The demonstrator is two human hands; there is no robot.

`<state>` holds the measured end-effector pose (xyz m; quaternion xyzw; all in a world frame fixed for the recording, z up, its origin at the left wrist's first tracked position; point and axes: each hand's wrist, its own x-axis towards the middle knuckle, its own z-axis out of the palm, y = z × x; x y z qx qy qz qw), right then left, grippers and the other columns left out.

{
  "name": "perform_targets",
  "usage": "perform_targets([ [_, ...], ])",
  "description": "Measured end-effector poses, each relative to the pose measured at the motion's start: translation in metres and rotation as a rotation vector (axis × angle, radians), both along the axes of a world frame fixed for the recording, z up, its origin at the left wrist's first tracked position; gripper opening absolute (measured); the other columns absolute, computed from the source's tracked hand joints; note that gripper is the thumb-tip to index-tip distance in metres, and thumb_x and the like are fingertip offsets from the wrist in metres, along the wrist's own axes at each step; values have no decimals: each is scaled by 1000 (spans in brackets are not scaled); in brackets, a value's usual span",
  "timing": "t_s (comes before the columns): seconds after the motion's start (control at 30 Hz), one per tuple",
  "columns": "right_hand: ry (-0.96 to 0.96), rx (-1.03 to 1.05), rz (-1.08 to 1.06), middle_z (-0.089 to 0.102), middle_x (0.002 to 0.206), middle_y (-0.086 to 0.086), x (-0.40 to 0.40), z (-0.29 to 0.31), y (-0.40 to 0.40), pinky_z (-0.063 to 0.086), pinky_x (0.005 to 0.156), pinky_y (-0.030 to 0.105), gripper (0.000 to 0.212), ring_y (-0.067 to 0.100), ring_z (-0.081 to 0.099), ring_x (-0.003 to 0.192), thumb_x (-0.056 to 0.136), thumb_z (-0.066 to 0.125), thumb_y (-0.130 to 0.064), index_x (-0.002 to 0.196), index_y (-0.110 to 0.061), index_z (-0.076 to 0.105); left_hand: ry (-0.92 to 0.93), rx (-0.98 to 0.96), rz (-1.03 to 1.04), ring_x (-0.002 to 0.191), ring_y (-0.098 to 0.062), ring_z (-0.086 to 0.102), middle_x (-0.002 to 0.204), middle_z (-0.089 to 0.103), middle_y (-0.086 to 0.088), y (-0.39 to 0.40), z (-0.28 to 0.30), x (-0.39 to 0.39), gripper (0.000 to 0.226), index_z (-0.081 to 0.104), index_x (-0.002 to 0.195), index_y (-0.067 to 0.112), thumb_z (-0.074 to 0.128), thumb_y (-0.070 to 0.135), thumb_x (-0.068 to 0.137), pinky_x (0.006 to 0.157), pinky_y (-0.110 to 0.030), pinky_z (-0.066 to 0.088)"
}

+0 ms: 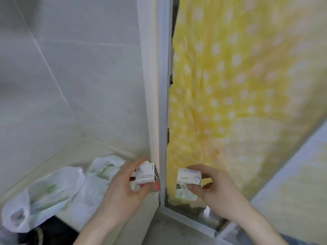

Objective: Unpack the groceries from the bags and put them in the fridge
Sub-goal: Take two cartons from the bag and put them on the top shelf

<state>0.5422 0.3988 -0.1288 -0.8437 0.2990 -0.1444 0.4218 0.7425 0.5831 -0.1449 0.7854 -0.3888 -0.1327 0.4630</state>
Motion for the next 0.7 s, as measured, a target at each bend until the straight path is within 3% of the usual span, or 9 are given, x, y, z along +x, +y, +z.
perform_targets([
  [0.2, -25, -16, -202, 72, 106, -30, -109, 6, -66, 60, 82, 34, 34, -2, 65, 105, 87, 79, -30, 115, -47, 69, 25, -35, -197, 112, 12, 58, 127, 59, 30, -104, 5, -78, 65, 55, 132, 54, 83, 24, 81, 93, -22, 50],
  [0.3, -53, -13, -356, 71, 106, -33, -167, 10, -85, 60, 83, 34, 32, -2, 66, 102, 88, 78, -32, 113, -48, 69, 54, -9, -368, 113, 12, 55, 129, 57, 29, -154, 14, -122, 63, 54, 132, 56, 81, 32, 80, 93, -25, 52],
  [0.47, -91, -14, -655, 70, 107, -35, -260, 16, -95, 59, 82, 32, 26, -5, 64, 104, 89, 77, -33, 109, -49, 69, 52, -10, -655, 115, 1, 60, 126, 64, 20, -238, 32, -195, 72, 59, 129, 53, 83, 50, 61, 84, -15, 52],
  [0.6, -73, -61, -928, 69, 103, -38, -322, 23, -83, 59, 83, 31, 27, -5, 66, 100, 88, 78, -35, 107, -50, 68, 36, -27, -888, 102, -2, 68, 114, 70, 20, -305, 31, -258, 71, 61, 124, 55, 90, 17, 71, 79, -9, 52],
  [0.7, -55, -110, -1163, 70, 103, -35, -359, 28, -68, 59, 83, 29, 30, -4, 66, 100, 86, 79, -38, 112, -46, 69, 53, -3, -1137, 105, 0, 68, 118, 70, 23, -345, 35, -310, 70, 59, 127, 57, 89, 20, 75, 90, -23, 52],
])
